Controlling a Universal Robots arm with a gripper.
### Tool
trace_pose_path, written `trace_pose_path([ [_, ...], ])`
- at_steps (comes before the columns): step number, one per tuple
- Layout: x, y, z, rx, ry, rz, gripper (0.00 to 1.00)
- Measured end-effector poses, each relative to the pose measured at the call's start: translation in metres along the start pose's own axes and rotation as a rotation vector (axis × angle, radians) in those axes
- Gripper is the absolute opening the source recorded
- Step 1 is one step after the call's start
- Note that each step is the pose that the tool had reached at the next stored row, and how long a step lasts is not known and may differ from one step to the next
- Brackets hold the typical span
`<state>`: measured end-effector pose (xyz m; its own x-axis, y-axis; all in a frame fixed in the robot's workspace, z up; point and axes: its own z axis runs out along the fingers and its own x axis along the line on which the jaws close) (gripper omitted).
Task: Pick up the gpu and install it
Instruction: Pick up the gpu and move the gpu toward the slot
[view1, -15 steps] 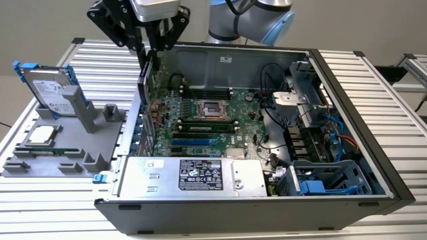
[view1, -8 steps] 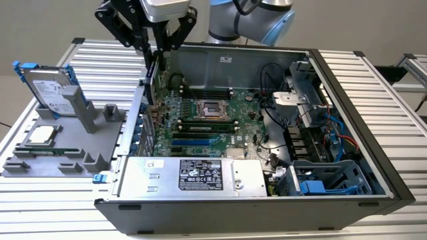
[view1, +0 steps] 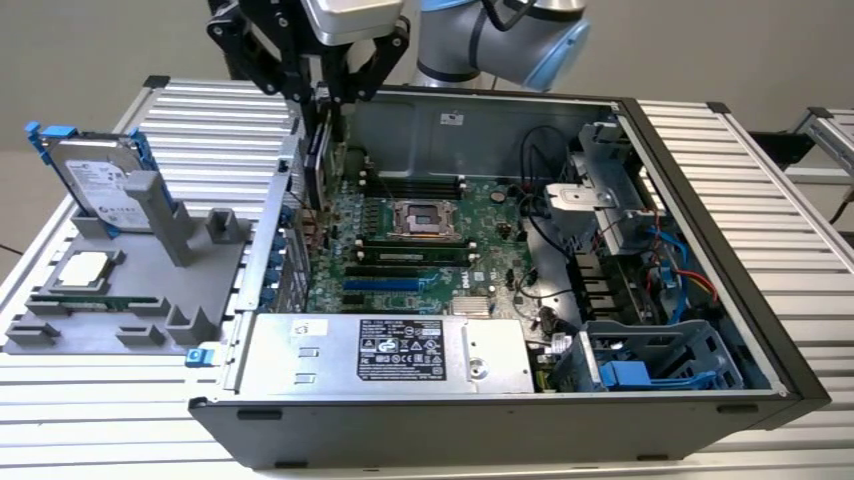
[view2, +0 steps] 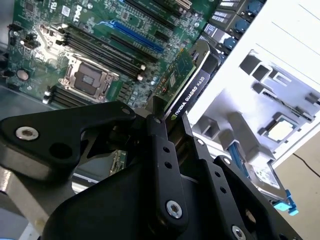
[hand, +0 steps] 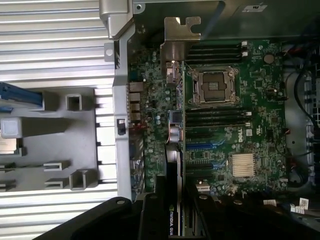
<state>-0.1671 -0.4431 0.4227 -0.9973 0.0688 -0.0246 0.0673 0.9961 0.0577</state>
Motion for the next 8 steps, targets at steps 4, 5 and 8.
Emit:
trace_pose_path([
  [4,-0.0032,0.0002,0.0,0.0001,0.0,0.0,0.0],
  [5,-0.0034,0.0002,0.0001,0.0,0.0,0.0,0.0],
  [8,-0.0035,0.0003,0.0001,0.0,0.0,0.0,0.0],
])
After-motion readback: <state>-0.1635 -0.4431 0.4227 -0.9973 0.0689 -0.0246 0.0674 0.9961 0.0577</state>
